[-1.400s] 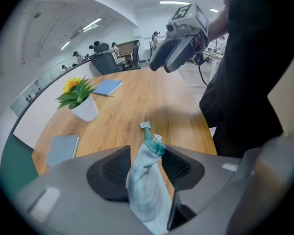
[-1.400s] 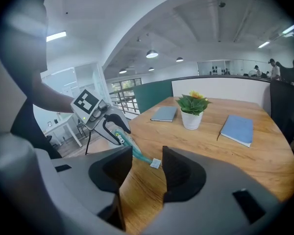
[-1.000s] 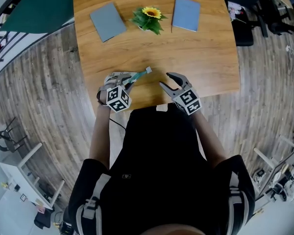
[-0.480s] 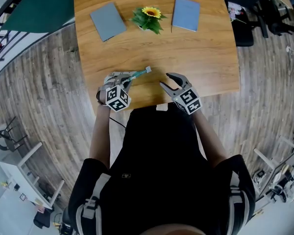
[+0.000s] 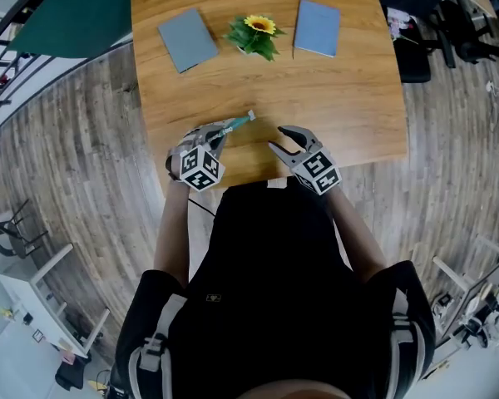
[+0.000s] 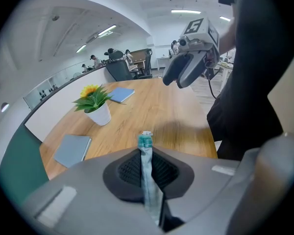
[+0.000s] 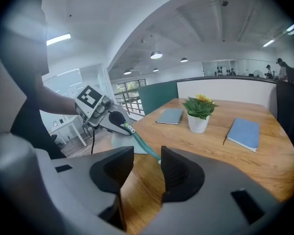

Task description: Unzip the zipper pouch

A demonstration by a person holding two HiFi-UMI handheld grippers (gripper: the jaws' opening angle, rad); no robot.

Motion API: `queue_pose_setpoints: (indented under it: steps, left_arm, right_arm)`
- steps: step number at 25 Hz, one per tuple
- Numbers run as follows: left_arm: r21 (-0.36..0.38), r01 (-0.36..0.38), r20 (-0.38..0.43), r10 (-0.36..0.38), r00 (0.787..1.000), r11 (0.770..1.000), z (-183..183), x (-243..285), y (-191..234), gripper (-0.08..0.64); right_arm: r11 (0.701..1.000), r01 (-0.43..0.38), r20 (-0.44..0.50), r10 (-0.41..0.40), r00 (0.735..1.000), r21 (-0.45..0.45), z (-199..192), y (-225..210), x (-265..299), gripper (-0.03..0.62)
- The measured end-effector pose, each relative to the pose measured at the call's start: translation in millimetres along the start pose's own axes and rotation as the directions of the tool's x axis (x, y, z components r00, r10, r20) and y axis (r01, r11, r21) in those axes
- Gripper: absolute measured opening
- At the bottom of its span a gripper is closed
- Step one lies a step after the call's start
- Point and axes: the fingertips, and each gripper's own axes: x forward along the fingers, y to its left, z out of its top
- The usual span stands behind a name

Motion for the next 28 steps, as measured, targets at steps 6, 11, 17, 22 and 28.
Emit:
queue_pose_setpoints:
  steps: [6,11,17,22,28]
  left_arm:
    - [-0.052,-0.029,0.104,0.034,0.994,0.998,24.1,-19.0,11.0,0.008]
    - [-0.065,-0.049,0.175,0.059,0.983,0.997,44.7,-28.6,11.8,0.008]
    - [-0.082,-0.079,0.257,0.097,0.962,0.993,67.3,-40.0,10.9,0.006]
    - [-0.087,-0.126,0.288,0.146,0.946,0.988,81.4,-54.9,10.7,0.006]
    - [-0.070,-0.209,0.311,0.220,0.925,0.975,95.0,-76.5,9.6,0.006]
  right_arm:
    - [1.000,-0.026,0.029,0.026,0.999,-0.015,17.4,11.7,4.6,0.169]
    - [0.998,-0.037,0.040,0.039,0.998,-0.047,29.3,21.4,4.1,0.164]
    - [0.998,-0.034,0.080,0.037,0.996,-0.047,41.2,31.1,1.4,0.162]
    - [0.998,-0.069,0.128,0.070,0.989,-0.009,54.0,40.0,-2.1,0.155]
    - [0.993,-0.116,0.221,0.110,0.969,0.013,85.7,51.0,-10.0,0.148]
